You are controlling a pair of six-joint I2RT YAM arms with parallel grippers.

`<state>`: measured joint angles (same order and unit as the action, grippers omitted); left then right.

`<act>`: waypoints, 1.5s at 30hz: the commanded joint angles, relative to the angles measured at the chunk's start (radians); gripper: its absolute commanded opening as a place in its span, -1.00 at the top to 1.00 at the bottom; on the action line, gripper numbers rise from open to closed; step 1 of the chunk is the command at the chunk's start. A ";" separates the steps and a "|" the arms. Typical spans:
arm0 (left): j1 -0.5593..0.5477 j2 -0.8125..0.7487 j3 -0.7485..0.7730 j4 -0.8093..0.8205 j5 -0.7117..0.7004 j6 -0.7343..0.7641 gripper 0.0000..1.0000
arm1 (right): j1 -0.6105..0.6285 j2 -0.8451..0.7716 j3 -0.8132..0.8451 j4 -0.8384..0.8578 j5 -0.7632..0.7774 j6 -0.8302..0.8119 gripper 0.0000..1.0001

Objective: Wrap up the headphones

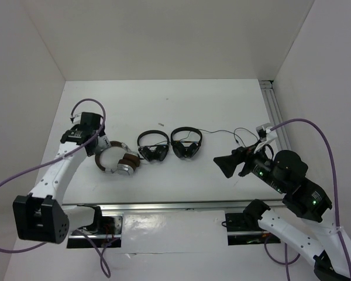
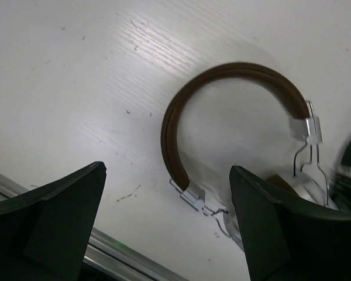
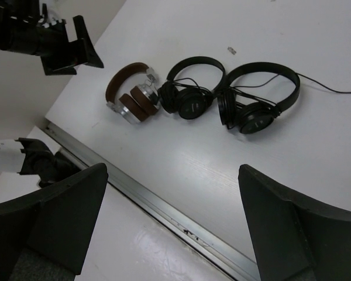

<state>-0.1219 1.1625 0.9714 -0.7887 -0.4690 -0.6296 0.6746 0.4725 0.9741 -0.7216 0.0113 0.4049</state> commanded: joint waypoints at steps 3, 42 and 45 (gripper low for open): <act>0.157 0.106 0.007 0.169 0.177 0.092 -1.00 | -0.010 -0.018 -0.025 0.151 -0.085 0.012 -1.00; 0.301 0.539 0.004 0.295 0.337 0.232 -0.47 | -0.010 -0.020 0.023 0.113 -0.065 -0.026 -1.00; 0.301 0.577 0.026 0.295 0.346 0.242 -0.45 | -0.010 -0.011 0.023 0.113 -0.076 -0.026 -1.00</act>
<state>0.1738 1.6806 0.9844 -0.5060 -0.1318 -0.4137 0.6693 0.4446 0.9619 -0.6430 -0.0486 0.3775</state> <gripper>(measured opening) 0.731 0.999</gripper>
